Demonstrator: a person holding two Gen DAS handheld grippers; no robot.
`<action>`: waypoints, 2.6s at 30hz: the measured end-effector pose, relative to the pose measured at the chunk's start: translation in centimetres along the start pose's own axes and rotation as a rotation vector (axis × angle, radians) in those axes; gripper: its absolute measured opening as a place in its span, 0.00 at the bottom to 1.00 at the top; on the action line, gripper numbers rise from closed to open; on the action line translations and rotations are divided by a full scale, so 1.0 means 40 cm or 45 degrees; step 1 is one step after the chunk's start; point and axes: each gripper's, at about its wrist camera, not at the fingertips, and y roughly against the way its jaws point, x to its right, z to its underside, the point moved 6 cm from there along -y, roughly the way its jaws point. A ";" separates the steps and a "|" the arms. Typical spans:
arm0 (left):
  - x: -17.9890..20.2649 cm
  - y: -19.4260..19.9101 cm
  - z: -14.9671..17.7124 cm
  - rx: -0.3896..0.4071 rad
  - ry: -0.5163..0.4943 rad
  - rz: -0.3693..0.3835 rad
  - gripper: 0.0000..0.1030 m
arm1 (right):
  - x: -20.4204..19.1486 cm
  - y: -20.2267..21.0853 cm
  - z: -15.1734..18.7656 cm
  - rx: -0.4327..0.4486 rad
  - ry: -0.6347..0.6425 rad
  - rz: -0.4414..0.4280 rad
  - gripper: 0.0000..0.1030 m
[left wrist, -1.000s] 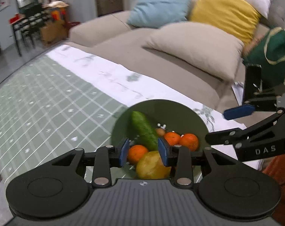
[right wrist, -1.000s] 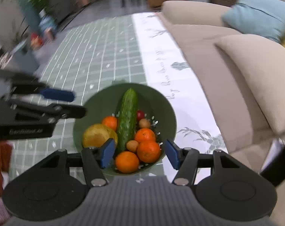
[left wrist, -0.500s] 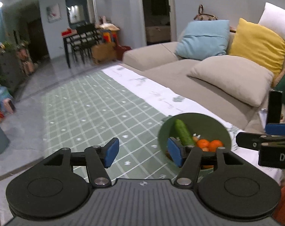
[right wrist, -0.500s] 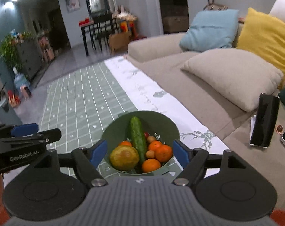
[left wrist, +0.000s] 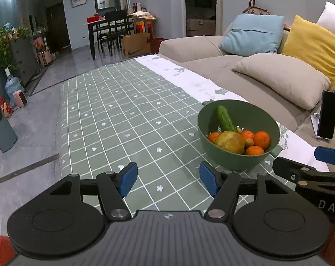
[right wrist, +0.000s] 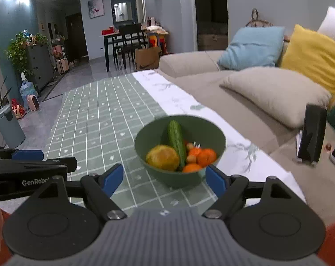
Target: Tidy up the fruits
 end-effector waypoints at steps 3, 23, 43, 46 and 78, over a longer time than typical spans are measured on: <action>-0.004 0.000 0.011 -0.023 0.017 0.011 0.74 | 0.011 -0.004 0.007 -0.012 -0.030 0.023 0.77; 0.007 -0.016 0.024 -0.040 0.002 0.021 0.74 | 0.017 -0.022 0.009 -0.049 -0.046 0.051 0.77; -0.003 -0.004 0.018 -0.042 0.012 0.034 0.74 | 0.014 -0.016 -0.002 -0.037 -0.040 0.038 0.78; -0.003 -0.002 0.017 -0.041 0.012 0.035 0.74 | 0.014 -0.016 -0.004 -0.036 -0.038 0.037 0.78; -0.006 0.011 0.011 -0.029 0.035 0.059 0.74 | 0.015 -0.015 -0.008 -0.026 -0.036 0.035 0.78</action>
